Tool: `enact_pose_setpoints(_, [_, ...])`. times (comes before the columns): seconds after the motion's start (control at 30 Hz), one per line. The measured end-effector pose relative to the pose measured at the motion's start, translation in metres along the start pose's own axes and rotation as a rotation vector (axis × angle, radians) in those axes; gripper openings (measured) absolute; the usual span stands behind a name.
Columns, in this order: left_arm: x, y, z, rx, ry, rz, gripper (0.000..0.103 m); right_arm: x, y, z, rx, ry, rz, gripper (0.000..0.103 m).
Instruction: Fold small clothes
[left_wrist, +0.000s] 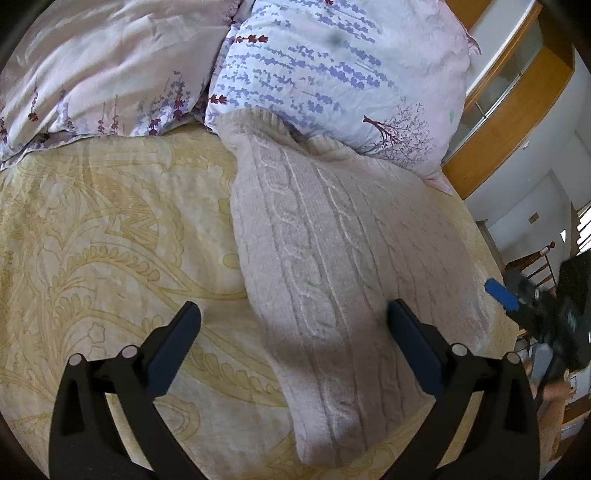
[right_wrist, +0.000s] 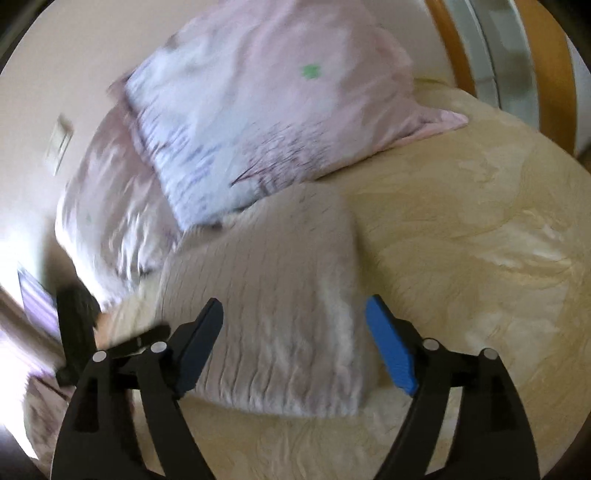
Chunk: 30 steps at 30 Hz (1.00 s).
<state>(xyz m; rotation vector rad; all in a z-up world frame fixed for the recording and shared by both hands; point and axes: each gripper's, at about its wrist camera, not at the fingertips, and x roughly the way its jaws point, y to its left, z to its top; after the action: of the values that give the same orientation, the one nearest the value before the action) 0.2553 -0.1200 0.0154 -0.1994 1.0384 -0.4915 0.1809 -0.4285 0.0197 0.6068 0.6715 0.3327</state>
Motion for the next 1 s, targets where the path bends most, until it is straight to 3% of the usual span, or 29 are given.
enact_pose_setpoints(0.2, [0.004, 0.008, 0.004, -0.031, 0.034, -0.059, 0.101, 0.031, -0.034, 0.024, 0.186, 0.138, 0.08, 0.081])
enact_pose_setpoints(0.47, [0.011, 0.023, 0.019, -0.135, 0.073, -0.228, 0.098, 0.063, -0.029, 0.033, 0.159, 0.231, 0.102, 0.081])
enact_pose_setpoints(0.53, [0.014, 0.025, 0.023, -0.156, 0.084, -0.27, 0.091, 0.069, -0.025, 0.034, 0.141, 0.243, 0.117, 0.081])
enact_pose_setpoints(0.8, [0.02, 0.035, 0.024, -0.241, 0.082, -0.385, 0.088, 0.092, -0.007, 0.028, 0.062, 0.298, 0.203, 0.067])
enact_pose_setpoints(0.87, [0.021, 0.036, 0.024, -0.252, 0.085, -0.386, 0.084, 0.095, -0.004, 0.025, 0.047, 0.294, 0.209, 0.052])
enact_pose_setpoints(0.93, [0.022, 0.037, 0.022, -0.258, 0.088, -0.388, 0.069, 0.099, -0.007, 0.018, 0.088, 0.308, 0.265, 0.039])
enact_pose_setpoints(1.0, [0.02, 0.04, 0.017, -0.263, 0.085, -0.397, 0.06, 0.094, -0.008, 0.014, 0.102, 0.288, 0.295, 0.035])
